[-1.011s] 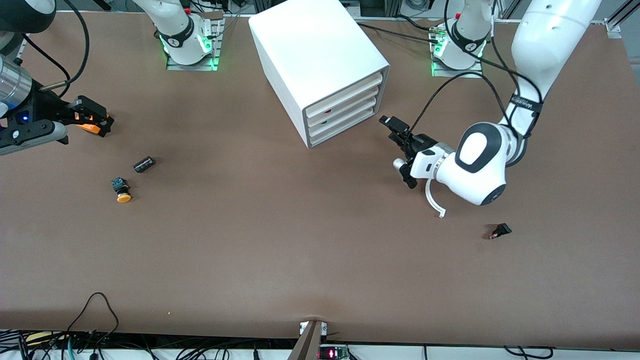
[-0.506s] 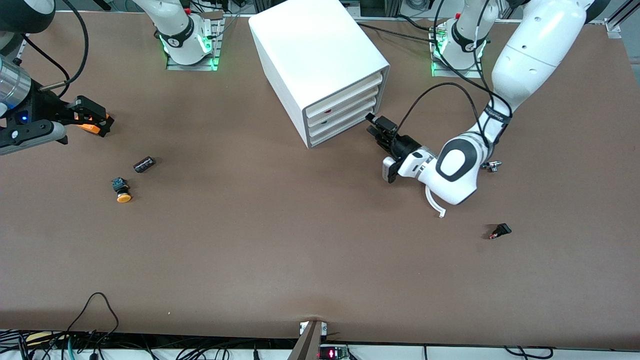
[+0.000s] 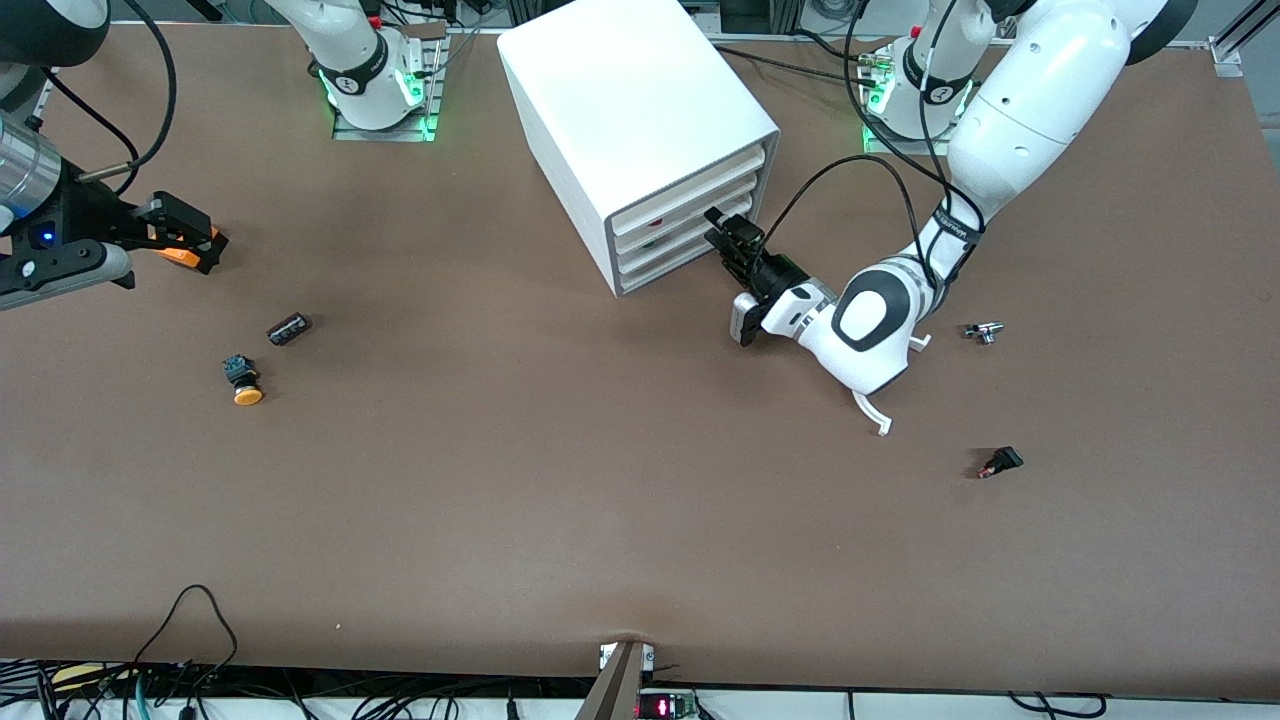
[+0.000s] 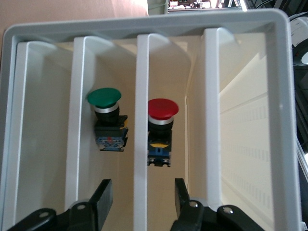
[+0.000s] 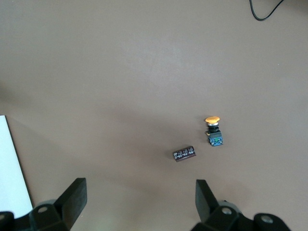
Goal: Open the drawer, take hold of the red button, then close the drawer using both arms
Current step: 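Grasp the drawer handle with the left gripper, then pull the drawer open with the left gripper while the right gripper rises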
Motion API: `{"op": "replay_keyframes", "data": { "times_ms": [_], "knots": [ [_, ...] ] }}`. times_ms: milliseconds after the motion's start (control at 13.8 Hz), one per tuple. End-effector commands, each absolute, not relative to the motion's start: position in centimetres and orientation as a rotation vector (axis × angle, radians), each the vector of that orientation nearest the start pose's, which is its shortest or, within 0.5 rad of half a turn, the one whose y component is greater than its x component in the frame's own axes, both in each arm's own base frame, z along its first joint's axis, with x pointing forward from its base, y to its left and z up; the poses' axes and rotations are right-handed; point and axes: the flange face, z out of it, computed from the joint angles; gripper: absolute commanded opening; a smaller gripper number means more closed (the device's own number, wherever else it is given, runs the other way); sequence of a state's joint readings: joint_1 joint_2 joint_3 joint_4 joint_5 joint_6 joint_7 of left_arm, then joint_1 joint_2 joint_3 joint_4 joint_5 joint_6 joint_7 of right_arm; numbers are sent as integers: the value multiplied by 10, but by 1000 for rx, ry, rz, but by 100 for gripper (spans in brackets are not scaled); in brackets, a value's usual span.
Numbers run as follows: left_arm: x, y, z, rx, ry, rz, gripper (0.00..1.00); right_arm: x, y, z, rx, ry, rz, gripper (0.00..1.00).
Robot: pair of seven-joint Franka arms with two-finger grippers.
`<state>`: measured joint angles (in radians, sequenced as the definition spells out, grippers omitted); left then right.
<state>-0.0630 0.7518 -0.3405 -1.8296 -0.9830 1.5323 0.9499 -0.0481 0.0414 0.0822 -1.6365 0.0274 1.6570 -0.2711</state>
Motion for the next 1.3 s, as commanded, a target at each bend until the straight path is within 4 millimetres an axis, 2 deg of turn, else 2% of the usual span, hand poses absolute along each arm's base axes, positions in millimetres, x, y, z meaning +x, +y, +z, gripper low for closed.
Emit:
{"op": "replay_keyframes", "data": {
  "times_ms": [0, 289, 433, 650, 1011, 1228],
  "knots": [
    [469, -297, 153, 1520, -659, -596, 59, 587, 22, 560, -3080, -474, 65, 100],
    [462, -298, 150, 1506, -627, -601, 48, 588, 22, 559, -3088, -482, 64, 100],
    [455, -309, 150, 1491, -608, -605, 47, 591, 23, 564, -3084, -465, 44, 100],
    [451, -316, 149, 1487, -594, -597, 35, 595, 24, 566, -3081, -464, 31, 100],
    [449, -318, 148, 1487, -586, -594, 15, 606, 25, 555, -3061, -488, 6, 100],
    [449, -317, 148, 1487, -582, -593, 9, 606, 29, 553, -3047, -490, 11, 100]
  ]
}}
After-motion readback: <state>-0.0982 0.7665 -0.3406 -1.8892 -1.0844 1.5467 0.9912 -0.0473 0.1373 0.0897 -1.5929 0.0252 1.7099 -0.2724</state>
